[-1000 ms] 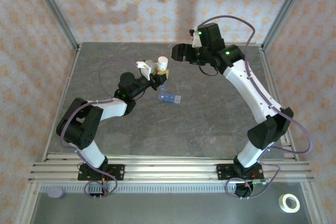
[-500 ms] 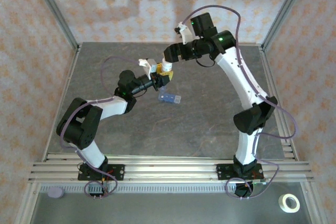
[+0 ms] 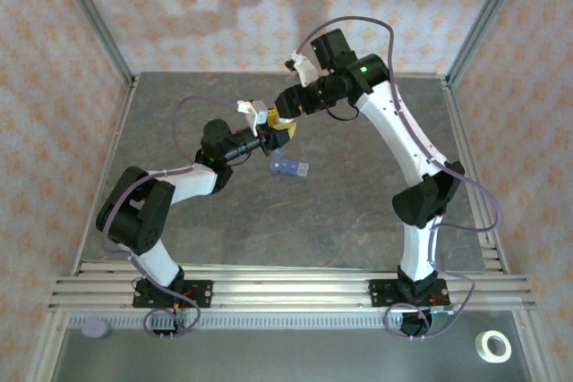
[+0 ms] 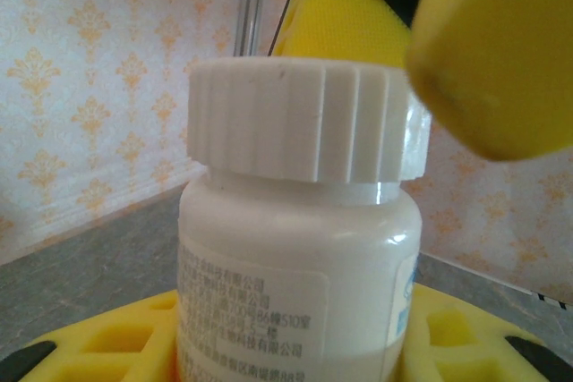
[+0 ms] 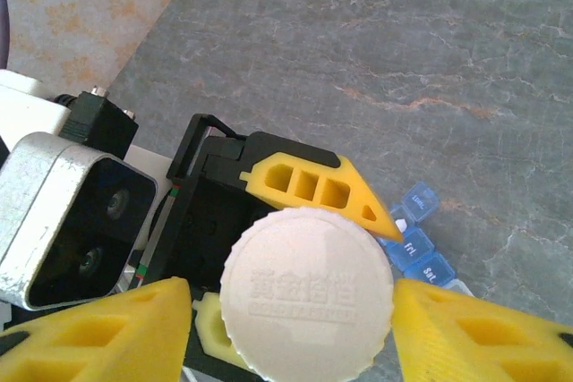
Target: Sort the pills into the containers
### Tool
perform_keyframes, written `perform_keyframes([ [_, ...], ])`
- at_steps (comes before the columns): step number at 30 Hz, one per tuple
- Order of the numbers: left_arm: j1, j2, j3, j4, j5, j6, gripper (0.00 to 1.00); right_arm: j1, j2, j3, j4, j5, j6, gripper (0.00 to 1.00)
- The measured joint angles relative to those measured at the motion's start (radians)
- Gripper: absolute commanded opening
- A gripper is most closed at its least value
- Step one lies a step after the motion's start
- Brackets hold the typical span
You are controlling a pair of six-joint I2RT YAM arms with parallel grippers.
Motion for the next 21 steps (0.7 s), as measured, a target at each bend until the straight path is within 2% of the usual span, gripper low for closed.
perform_keyframes([
  [7, 0.001, 0.000, 0.000, 0.000, 0.001, -0.005, 0.00, -0.003, 0.000, -0.004, 0.005, 0.014, 0.026, 0.39],
  [12, 0.000, 0.000, -0.003, -0.054, -0.047, 0.021, 0.00, 0.013, -0.039, -0.130, 0.117, 0.077, 0.137, 0.38],
  [18, 0.000, 0.000, -0.042, -0.098, -0.146, 0.093, 0.00, 0.090, -0.120, -0.368, 0.360, 0.280, 0.405, 0.39],
  [21, 0.000, 0.000, -0.048, -0.108, -0.187, 0.109, 0.00, 0.113, -0.131, -0.421, 0.441, 0.349, 0.503, 0.41],
])
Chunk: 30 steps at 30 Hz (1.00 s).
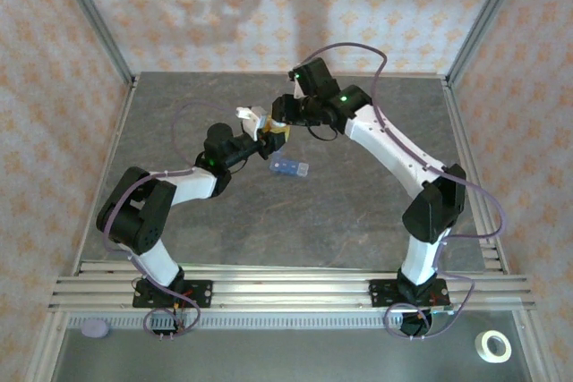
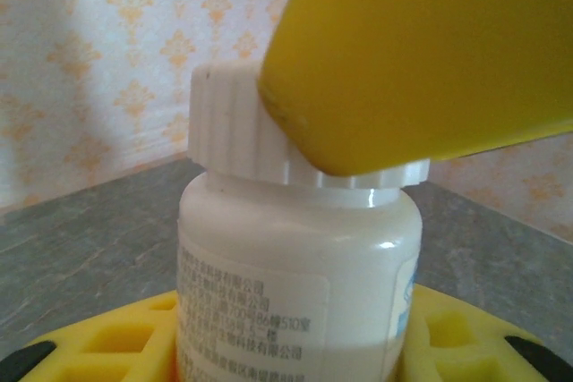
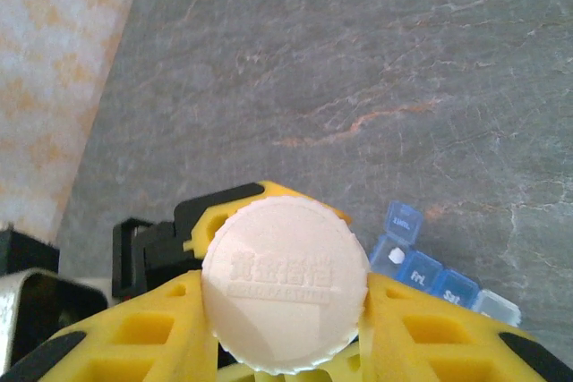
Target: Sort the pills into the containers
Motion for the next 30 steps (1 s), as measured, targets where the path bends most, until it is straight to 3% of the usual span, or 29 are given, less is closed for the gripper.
perform_keyframes([
  [2, 0.000, 0.000, 0.000, 0.003, -0.018, 0.005, 0.00, 0.007, 0.000, -0.001, 0.014, 0.024, 0.027, 0.45],
  [6, -0.006, 0.000, 0.000, 0.046, -0.035, 0.008, 0.00, 0.004, 0.000, 0.031, -0.006, 0.027, 0.027, 0.73],
  [8, -0.006, -0.001, 0.002, 0.078, -0.037, 0.009, 0.00, -0.016, -0.002, 0.044, -0.020, -0.003, 0.011, 0.80],
  [18, -0.011, -0.001, 0.003, 0.096, 0.029, -0.008, 0.00, -0.142, -0.060, 0.178, -0.201, -0.200, -0.242, 0.84],
  [24, -0.011, -0.001, 0.031, 0.096, 0.107, -0.045, 0.00, -0.143, 0.000, 0.367, -0.347, -0.295, -0.394, 0.84],
  [30, -0.011, -0.001, 0.048, 0.096, 0.153, -0.077, 0.00, -0.143, 0.097, 0.443, -0.425, -0.312, -0.447, 0.82],
])
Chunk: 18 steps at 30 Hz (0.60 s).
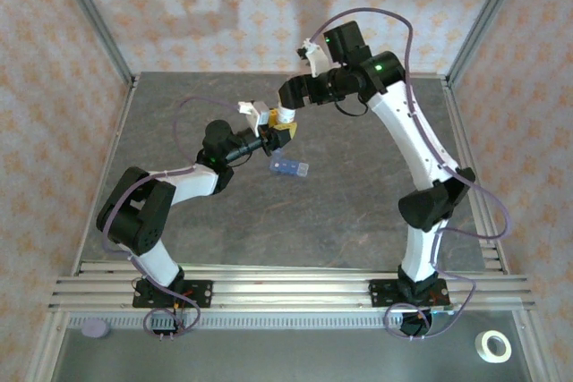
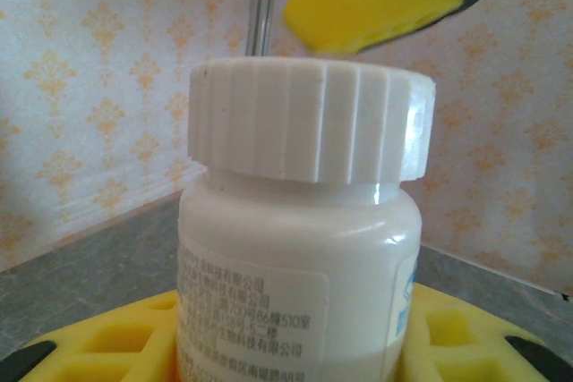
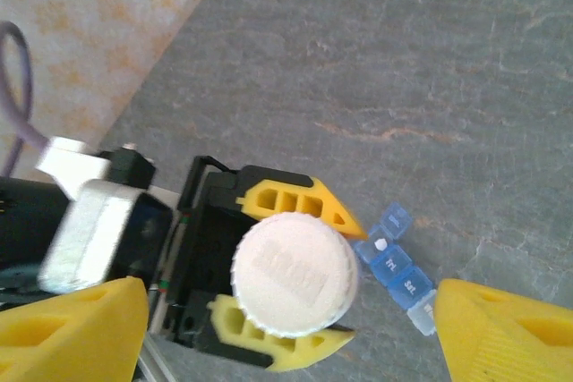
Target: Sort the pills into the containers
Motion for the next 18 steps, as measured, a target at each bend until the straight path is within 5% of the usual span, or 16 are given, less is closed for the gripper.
perform_keyframes([
  [10, 0.000, 0.000, 0.010, 0.000, 0.033, -0.021, 0.00, 0.022, 0.051, 0.028, -0.048, 0.000, -0.026, 0.70],
  [18, 0.000, 0.000, 0.013, 0.000, 0.036, -0.029, 0.00, 0.035, 0.051, 0.028, -0.062, 0.015, -0.032, 0.48],
])
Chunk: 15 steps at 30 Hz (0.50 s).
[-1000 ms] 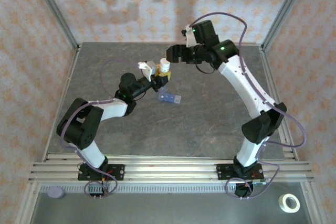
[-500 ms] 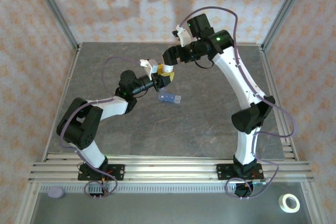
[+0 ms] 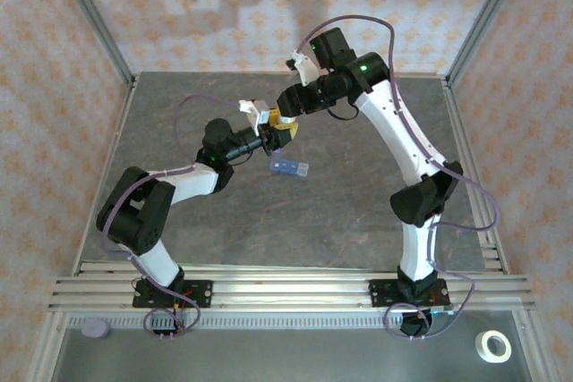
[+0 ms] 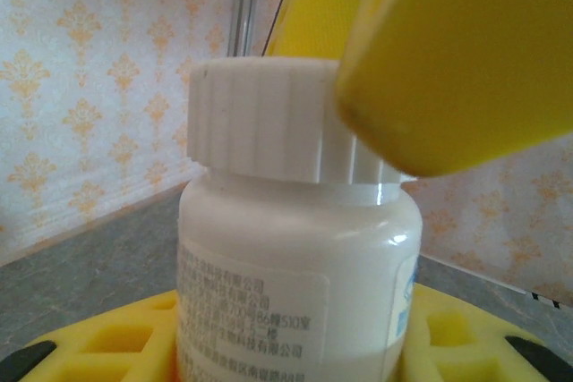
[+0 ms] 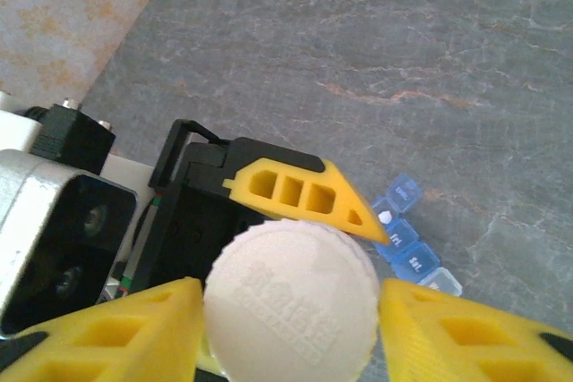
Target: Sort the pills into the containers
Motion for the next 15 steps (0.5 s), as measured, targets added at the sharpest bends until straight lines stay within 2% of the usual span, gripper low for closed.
perform_keyframes([
  [7, 0.000, 0.001, 0.000, -0.019, -0.013, -0.003, 0.00, 0.009, -0.011, -0.047, 0.046, 0.038, 0.069, 0.44],
  [15, 0.007, 0.001, -0.026, -0.111, -0.085, 0.034, 0.00, 0.094, -0.093, -0.308, 0.302, 0.280, 0.388, 0.44],
])
